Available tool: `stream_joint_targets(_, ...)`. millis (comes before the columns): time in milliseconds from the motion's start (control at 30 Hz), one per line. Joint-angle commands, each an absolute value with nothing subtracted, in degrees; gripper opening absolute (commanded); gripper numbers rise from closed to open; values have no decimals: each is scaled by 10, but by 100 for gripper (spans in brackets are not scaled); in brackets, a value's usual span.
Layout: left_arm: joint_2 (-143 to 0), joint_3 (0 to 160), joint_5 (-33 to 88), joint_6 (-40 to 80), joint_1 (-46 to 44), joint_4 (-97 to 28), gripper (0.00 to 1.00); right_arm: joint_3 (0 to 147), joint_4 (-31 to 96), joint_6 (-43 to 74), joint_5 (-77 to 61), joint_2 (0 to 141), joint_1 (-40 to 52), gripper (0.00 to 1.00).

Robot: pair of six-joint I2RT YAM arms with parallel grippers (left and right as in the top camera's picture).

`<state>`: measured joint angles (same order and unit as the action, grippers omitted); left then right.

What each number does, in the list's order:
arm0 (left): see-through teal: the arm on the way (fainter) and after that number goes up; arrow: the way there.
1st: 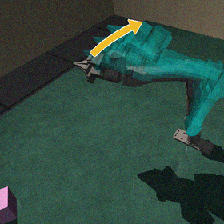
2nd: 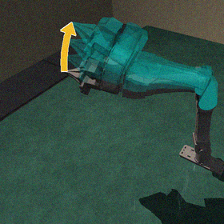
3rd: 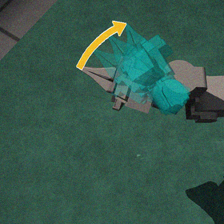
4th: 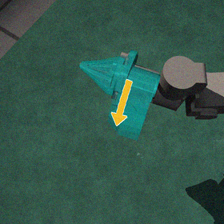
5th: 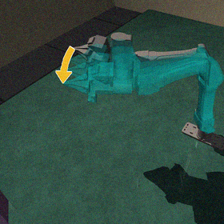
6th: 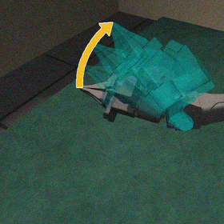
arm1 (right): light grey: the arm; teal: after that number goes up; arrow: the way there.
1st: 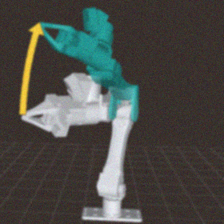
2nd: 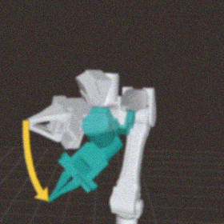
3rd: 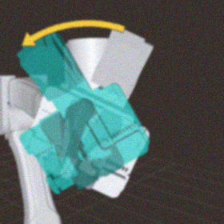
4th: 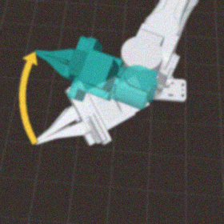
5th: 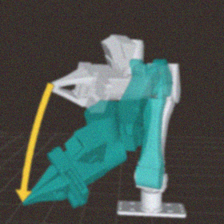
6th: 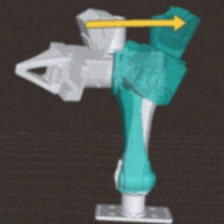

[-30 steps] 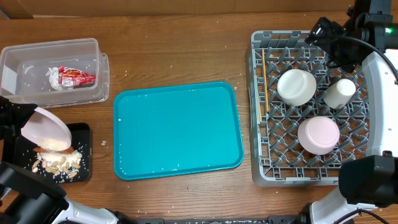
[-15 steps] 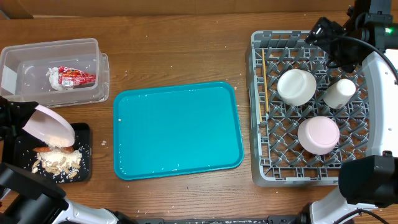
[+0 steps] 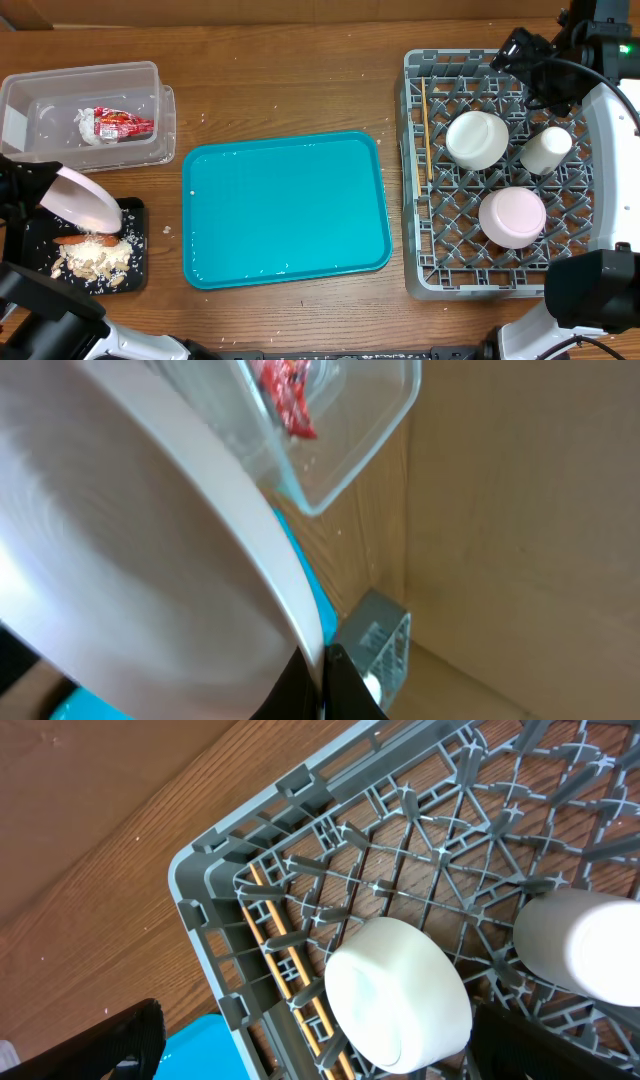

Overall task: Sort waste into correct bins and load items into the dishwasher
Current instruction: 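Tilt the plate with the left gripper to dump scraps onto the black tray, then carry the emptied plate back and set it on the teal tray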

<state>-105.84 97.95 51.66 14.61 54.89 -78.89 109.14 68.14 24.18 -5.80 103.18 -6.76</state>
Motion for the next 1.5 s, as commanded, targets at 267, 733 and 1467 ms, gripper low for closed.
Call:
stream_joint_targets(267,-1034,980,537,130,559,-800,4,1093,678,243,-61,1029,-68,100)
stream_joint_targets(733,-1034,980,536,114,559,-789,4,1093,678,243,-61,1029,-68,100)
stream_joint_targets(1467,-1003,980,545,64,536,-869,4,1093,678,243,-61,1029,-68,100)
